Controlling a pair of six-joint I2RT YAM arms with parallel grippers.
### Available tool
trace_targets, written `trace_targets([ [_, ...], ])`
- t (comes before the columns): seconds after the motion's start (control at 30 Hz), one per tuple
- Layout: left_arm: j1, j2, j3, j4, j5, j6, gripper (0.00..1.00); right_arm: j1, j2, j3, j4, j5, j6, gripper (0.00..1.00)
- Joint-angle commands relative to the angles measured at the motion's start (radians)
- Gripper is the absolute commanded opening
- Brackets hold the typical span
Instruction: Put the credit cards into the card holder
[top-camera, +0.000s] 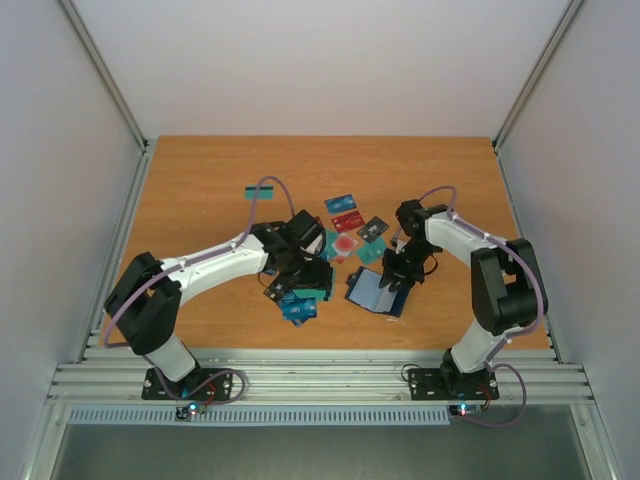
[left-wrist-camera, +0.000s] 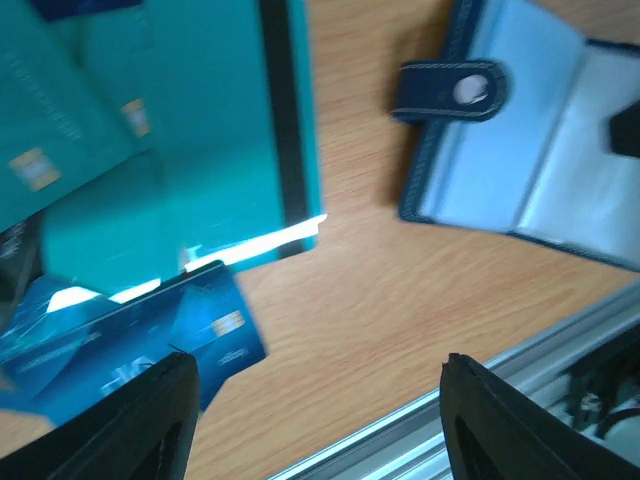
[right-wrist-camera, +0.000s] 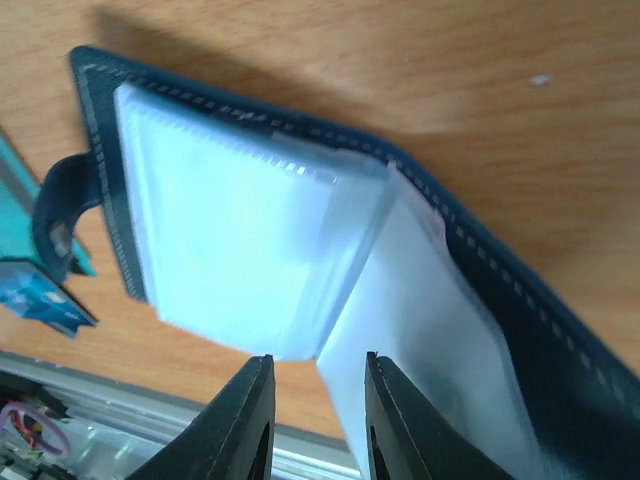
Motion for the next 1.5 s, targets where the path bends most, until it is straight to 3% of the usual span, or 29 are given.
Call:
trace_targets([
  [0.0,0.002,-0.025,-0.064,-0.093,-0.14,0.032,0.67,-0.003,-0.082,0.025,-0.054,-0.021,0.037,0.28],
  [0.3,0.002,0.041,-0.091,-0.056,-0.217,0.099,0.68,0.011,-0.159,-0.013,-0.051,-0.063,0.113,0.28],
  [0.73,-0.044,0.202,-0.004,-0.103,-0.307,0.015,0.61,0.039,-0.272,-0.092,-0.022,-0.14,0.122,0.27],
  [1.1,-0.199,0.132,-0.091,-0.202,-0.319,-0.183,0.61,0.127,-0.362,-0.17,0.02,-0.208,0.165,0.28],
  [1.47,-0.221,0.044,-0.09,-0.258,-0.356,-0.26,0.64,0.316,-0.454,-0.293,0.161,-0.181,0.381,0.29],
])
